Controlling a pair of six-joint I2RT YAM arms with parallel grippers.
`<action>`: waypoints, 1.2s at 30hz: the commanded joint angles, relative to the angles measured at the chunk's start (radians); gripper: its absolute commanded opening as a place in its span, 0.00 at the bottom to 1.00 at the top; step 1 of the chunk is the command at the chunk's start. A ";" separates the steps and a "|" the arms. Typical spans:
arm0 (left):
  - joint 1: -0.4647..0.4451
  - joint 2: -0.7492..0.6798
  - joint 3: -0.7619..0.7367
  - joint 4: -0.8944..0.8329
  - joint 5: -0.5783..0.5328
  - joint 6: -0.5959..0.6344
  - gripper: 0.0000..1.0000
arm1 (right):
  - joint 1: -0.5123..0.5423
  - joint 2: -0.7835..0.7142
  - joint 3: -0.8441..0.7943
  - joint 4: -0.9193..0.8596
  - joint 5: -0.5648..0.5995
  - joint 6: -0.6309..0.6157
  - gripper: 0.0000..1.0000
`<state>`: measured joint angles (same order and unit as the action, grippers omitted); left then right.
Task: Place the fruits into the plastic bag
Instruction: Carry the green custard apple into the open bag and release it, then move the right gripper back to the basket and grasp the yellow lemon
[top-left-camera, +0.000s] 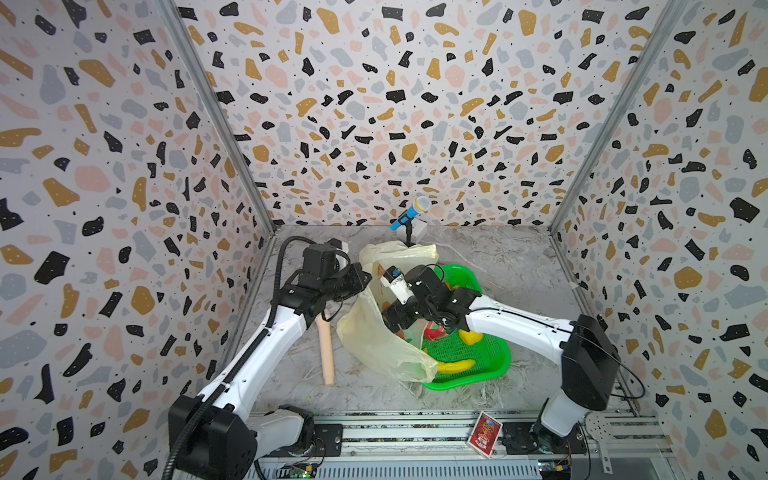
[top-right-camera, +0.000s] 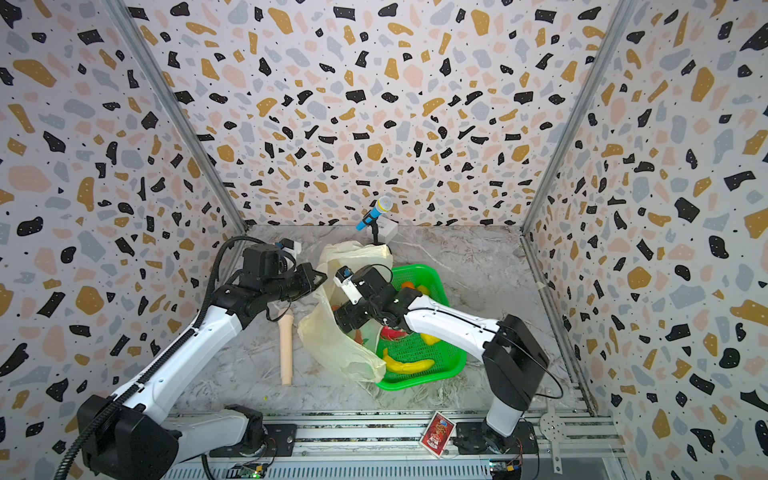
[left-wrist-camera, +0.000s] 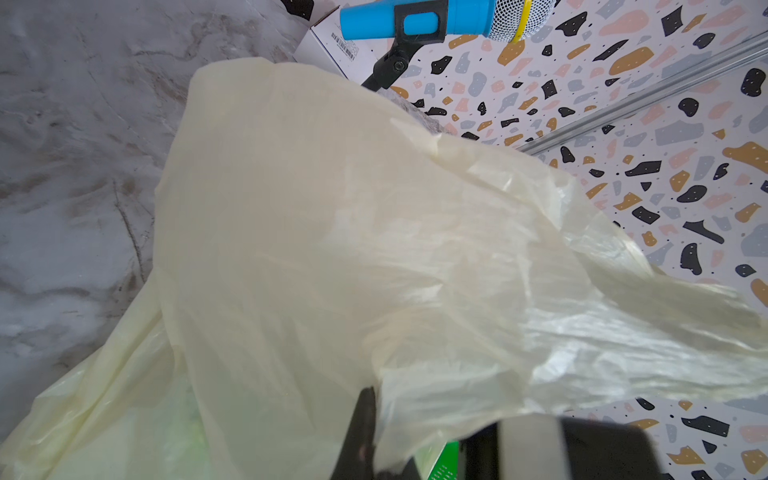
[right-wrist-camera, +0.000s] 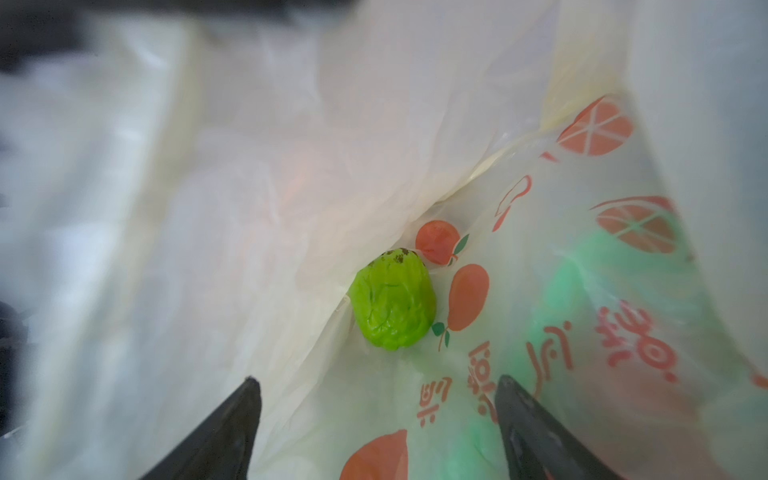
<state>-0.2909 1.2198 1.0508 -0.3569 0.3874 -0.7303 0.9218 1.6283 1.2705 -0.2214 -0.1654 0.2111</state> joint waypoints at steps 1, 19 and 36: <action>0.011 0.009 -0.003 0.031 0.025 -0.004 0.00 | -0.019 -0.133 -0.072 -0.001 0.020 -0.042 0.88; 0.024 0.045 0.038 0.006 -0.044 0.035 0.00 | -0.272 -0.632 -0.522 0.012 0.215 0.277 0.86; 0.025 0.029 0.030 0.001 -0.055 0.034 0.00 | -0.286 -0.392 -0.531 -0.133 0.320 0.289 0.86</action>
<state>-0.2745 1.2594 1.0603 -0.3664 0.3347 -0.7071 0.6384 1.2240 0.7486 -0.3256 0.1230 0.4973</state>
